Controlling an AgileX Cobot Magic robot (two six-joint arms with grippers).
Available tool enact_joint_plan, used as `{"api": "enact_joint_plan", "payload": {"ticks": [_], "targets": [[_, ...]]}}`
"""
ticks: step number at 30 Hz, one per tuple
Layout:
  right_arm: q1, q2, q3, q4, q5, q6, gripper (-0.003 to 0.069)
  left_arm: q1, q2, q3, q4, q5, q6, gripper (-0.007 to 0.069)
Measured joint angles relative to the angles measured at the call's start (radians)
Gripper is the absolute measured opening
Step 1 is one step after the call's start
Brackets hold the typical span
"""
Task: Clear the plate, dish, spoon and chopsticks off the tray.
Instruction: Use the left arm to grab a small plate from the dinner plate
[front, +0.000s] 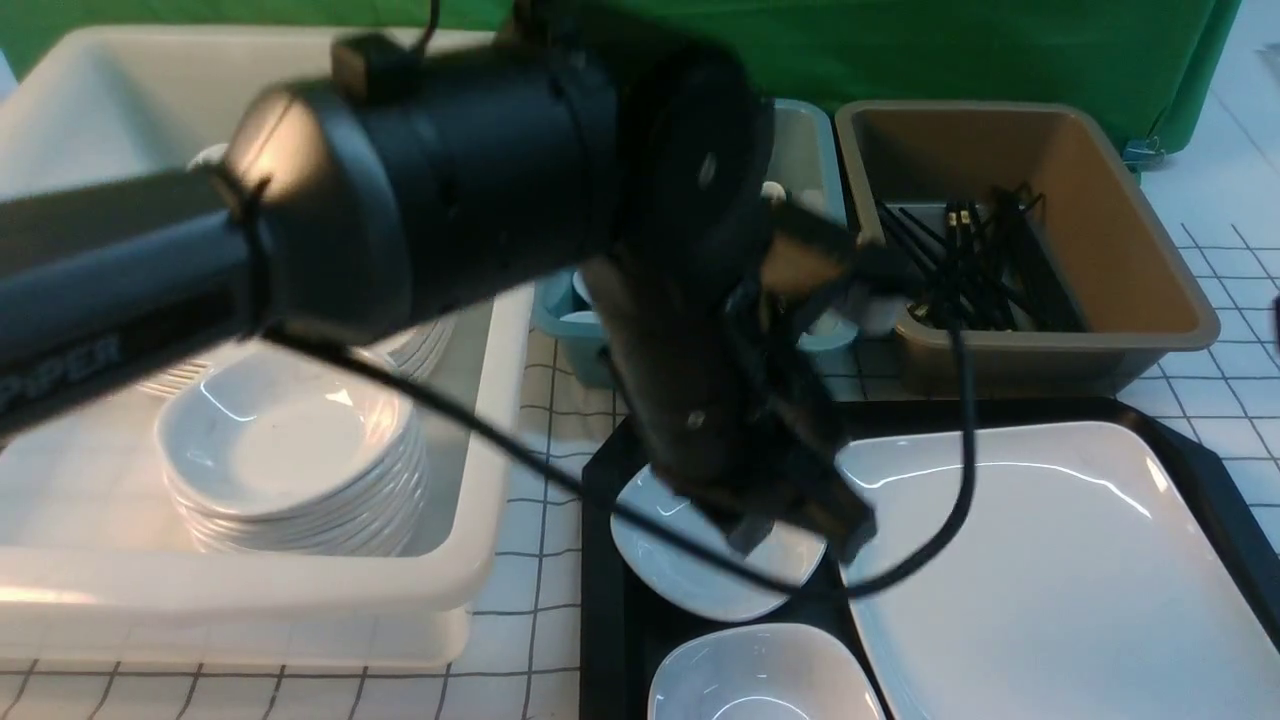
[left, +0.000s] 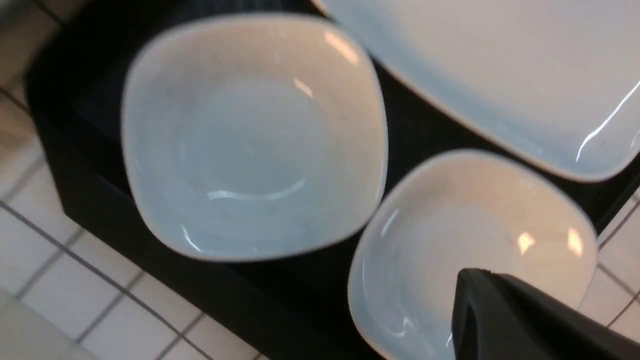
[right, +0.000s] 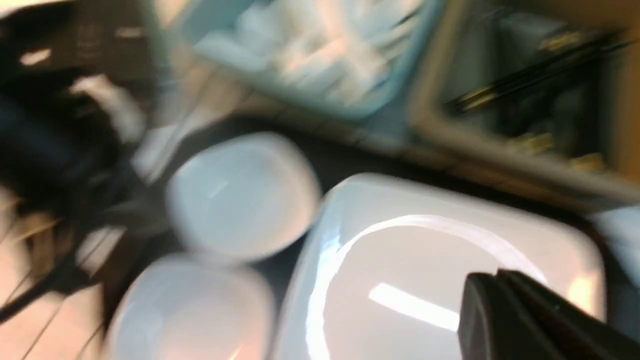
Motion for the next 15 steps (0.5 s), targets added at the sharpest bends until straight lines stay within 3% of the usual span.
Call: {"api": "enact_joint_plan", "payload": {"ticks": [6,15], "targets": [[0.0,0.037,0.127,0.086,0.034,-0.087,0.0,-0.003,0.007,0.174,-0.006,-0.14,0.0,0.0013],[0.0,0.046,0.163,0.169,0.044,-0.178,0.0001,-0.005,0.093,0.192,0.023,-0.195,0.022,0.0311]]}}
